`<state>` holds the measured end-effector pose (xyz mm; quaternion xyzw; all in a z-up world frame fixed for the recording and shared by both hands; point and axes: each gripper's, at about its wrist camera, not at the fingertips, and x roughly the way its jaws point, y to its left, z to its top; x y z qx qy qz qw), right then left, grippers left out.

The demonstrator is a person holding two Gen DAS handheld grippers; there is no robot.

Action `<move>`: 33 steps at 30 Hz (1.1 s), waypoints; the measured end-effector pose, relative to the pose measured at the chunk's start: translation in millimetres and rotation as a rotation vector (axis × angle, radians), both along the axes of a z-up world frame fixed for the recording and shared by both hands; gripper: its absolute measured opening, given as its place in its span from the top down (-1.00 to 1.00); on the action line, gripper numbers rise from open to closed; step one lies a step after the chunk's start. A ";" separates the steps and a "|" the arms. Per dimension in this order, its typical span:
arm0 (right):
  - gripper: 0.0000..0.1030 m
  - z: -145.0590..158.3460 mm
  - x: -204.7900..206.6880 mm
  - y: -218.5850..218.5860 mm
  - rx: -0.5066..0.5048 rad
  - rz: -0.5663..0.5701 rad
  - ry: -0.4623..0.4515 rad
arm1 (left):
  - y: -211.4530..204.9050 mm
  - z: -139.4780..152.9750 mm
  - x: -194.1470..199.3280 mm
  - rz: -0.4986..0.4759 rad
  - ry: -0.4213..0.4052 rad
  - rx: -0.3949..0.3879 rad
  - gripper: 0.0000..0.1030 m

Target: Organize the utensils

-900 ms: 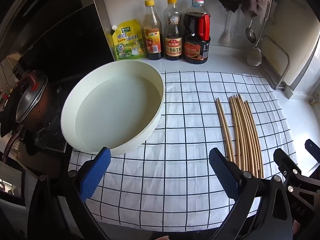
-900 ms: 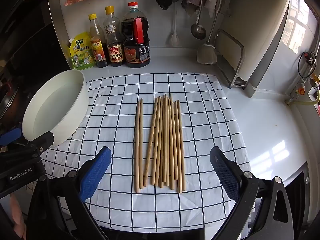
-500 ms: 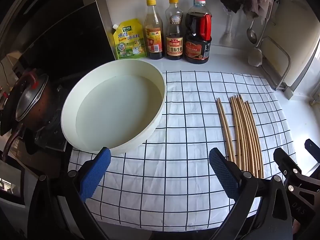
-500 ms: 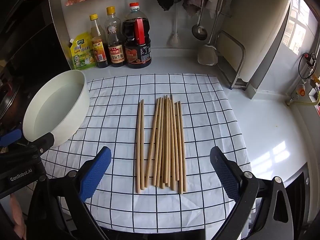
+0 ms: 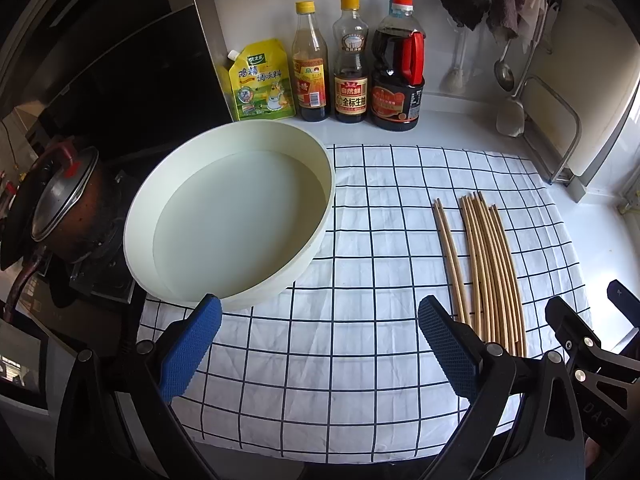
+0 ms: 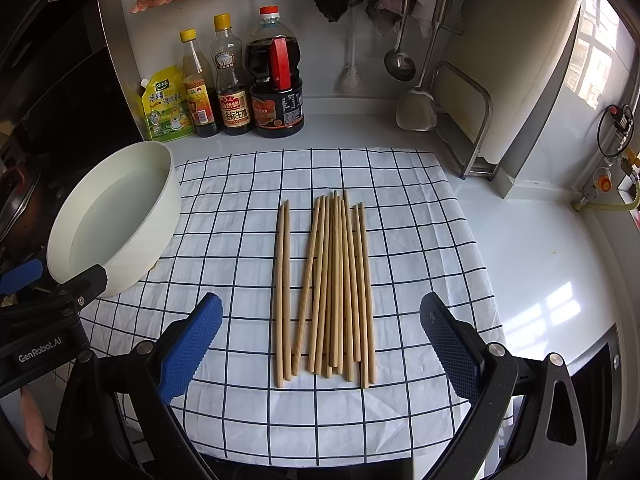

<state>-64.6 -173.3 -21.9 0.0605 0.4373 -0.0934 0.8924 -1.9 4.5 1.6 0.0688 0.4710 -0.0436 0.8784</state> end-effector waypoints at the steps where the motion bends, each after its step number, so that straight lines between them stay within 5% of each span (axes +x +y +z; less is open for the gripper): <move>1: -0.84 0.2 -0.1 0.1 0.001 0.000 0.000 | 0.2 0.1 -0.3 0.000 0.000 -0.001 -0.88; 33: -0.84 -0.9 -2.8 -0.8 0.013 -0.003 -0.001 | 1.0 3.3 -1.6 0.005 -0.004 -0.008 -0.88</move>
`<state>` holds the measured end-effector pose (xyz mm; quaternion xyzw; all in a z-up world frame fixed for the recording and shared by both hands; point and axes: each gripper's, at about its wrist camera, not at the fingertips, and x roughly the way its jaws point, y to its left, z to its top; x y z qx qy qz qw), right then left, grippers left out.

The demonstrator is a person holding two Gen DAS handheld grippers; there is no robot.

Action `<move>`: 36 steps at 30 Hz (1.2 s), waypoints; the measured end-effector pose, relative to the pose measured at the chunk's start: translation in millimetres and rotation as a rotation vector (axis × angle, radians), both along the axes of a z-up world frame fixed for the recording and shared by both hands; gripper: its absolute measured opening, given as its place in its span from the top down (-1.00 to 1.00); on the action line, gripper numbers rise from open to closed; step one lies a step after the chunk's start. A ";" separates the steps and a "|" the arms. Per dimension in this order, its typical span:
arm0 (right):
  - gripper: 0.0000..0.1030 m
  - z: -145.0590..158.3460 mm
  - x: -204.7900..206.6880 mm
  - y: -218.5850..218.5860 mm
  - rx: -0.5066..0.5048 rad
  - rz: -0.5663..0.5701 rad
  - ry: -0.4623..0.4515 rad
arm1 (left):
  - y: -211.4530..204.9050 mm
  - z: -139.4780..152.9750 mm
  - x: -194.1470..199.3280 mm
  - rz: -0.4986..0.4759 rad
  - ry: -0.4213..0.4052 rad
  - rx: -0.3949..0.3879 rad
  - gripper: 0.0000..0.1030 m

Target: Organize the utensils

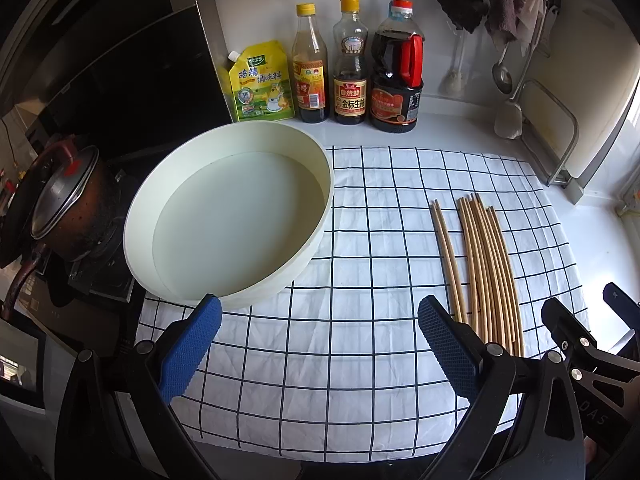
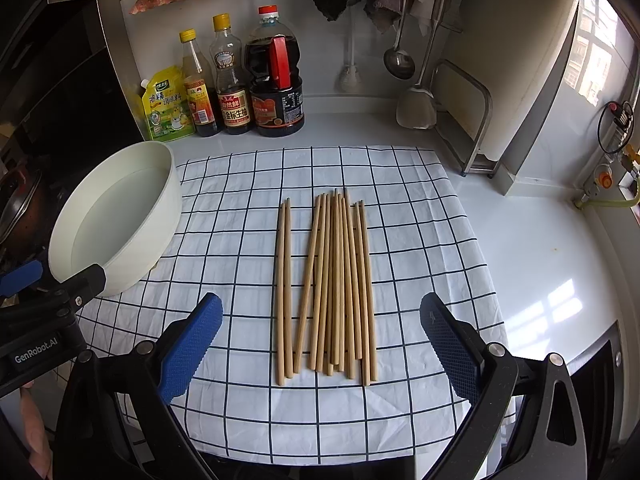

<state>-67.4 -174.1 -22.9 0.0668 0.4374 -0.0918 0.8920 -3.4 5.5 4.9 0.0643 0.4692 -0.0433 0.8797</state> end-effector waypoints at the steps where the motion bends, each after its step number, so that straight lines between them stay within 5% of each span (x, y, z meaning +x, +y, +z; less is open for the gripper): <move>1: -0.84 0.0 0.1 0.1 0.000 0.000 0.000 | -0.1 -0.1 0.1 0.000 0.000 0.000 -0.88; 36: -0.84 -1.1 3.7 -4.6 0.007 -0.013 -0.002 | -7.0 -5.8 5.0 -0.017 0.013 -0.006 -0.88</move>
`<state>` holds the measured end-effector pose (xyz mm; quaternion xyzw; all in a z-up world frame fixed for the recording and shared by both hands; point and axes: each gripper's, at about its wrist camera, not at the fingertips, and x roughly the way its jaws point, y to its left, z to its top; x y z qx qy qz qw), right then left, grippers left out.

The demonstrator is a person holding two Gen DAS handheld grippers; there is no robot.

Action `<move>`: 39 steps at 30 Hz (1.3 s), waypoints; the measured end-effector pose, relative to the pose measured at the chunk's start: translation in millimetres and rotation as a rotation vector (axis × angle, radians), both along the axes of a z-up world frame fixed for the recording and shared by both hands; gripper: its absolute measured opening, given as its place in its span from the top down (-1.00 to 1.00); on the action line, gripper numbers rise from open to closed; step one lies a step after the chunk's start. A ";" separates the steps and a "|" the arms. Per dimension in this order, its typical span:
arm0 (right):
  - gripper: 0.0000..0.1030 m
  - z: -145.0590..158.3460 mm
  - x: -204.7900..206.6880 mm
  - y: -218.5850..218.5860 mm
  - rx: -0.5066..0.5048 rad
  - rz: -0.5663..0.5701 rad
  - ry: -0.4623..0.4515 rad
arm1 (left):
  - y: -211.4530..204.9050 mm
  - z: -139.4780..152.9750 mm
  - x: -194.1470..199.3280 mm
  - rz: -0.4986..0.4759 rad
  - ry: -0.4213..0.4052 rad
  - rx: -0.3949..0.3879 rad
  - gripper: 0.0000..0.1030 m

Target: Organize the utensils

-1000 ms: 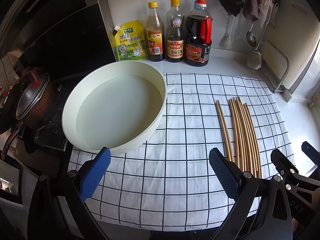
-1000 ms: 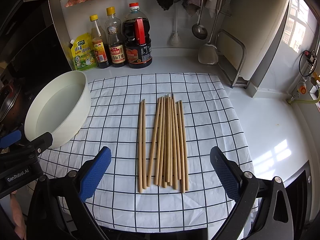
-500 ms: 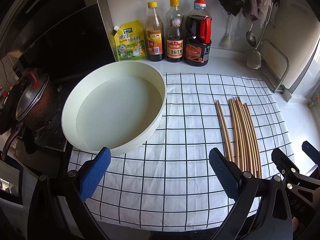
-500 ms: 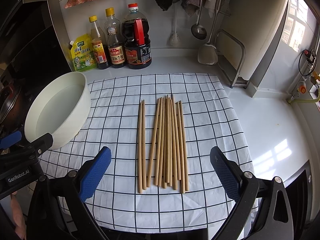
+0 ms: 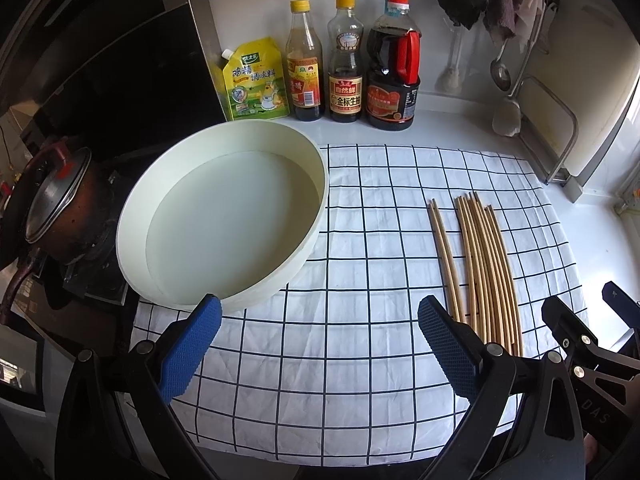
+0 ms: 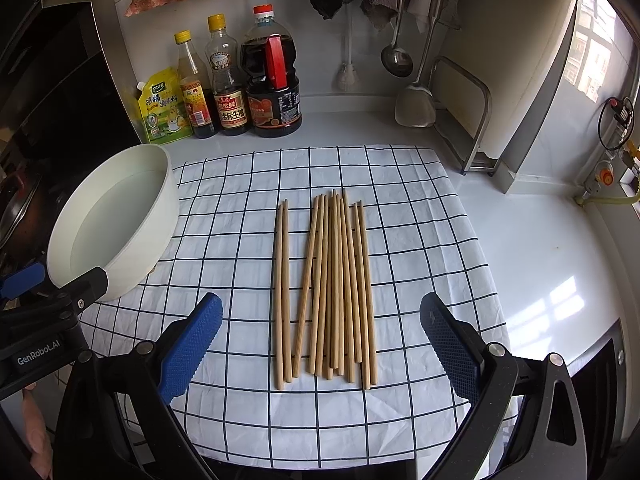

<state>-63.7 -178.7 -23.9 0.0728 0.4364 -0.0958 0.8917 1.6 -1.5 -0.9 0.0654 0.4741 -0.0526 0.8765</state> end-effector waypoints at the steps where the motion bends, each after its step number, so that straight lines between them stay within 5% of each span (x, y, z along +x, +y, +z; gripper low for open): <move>1: -0.84 -0.7 0.3 -3.1 0.000 -0.004 -0.002 | -1.8 -1.9 0.2 -0.009 0.004 -0.008 -0.88; 18: -0.84 -77.1 7.8 -76.4 0.018 0.023 0.052 | -61.9 -66.8 25.6 -0.100 0.035 -0.046 -0.88; 39: -0.83 -134.2 62.1 -105.5 -0.021 0.006 0.116 | -86.0 -133.7 54.8 -0.030 0.091 -0.016 -0.88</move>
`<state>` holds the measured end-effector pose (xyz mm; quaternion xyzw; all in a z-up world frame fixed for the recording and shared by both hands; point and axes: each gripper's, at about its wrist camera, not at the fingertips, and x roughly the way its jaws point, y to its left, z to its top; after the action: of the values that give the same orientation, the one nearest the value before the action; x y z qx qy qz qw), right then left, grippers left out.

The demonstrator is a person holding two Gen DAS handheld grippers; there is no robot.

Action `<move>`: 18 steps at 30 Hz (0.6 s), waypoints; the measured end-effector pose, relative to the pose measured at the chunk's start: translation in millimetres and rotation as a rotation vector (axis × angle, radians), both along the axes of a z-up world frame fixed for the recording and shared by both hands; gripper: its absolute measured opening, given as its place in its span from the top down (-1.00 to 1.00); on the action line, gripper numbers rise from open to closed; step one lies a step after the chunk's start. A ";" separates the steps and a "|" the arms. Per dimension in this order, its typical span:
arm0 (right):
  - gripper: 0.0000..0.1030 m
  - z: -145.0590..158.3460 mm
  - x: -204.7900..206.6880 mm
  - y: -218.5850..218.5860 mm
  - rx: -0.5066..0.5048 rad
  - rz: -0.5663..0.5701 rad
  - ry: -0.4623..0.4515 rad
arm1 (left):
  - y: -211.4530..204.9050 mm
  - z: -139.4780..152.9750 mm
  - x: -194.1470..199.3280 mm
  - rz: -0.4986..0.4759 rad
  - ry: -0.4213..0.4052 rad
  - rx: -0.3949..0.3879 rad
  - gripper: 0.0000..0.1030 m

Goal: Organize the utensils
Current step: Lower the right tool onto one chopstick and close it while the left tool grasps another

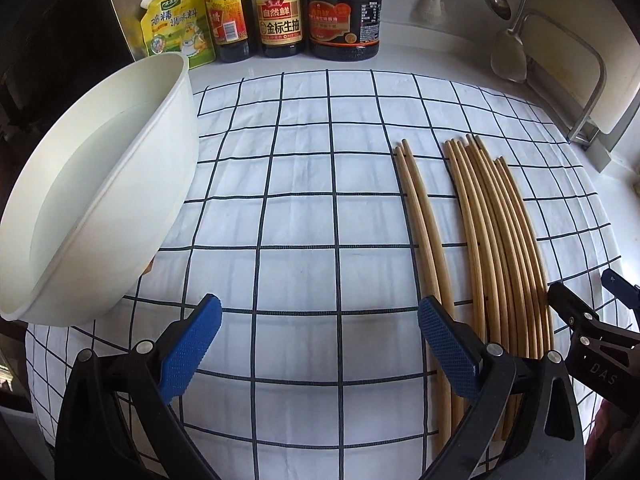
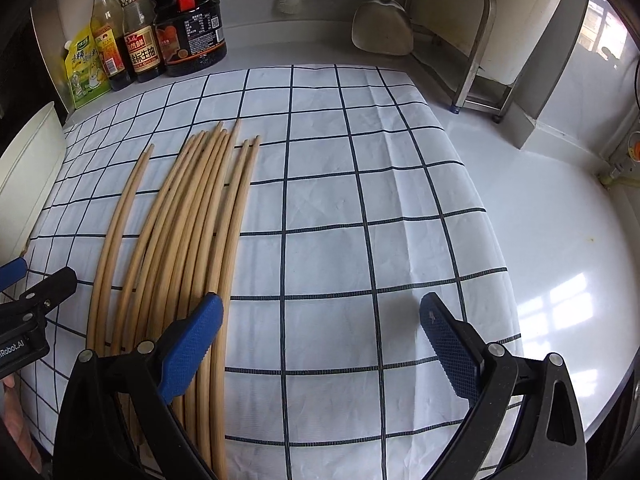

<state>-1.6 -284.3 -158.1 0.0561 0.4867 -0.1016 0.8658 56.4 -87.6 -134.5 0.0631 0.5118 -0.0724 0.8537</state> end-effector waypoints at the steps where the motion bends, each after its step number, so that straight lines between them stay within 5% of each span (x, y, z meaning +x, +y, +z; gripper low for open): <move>1: -0.83 0.2 0.3 1.4 -0.006 0.004 0.001 | -0.4 -0.4 -1.3 -0.002 0.000 -0.001 -0.88; 18: -0.82 -4.5 -6.1 11.1 -0.055 0.046 0.034 | -7.4 -8.8 -9.1 -0.025 0.019 0.012 -0.88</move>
<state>-7.7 -273.1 -162.6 0.0192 0.4995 -0.0960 0.8607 47.3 -95.0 -143.3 0.0737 0.5193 -0.0804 0.8476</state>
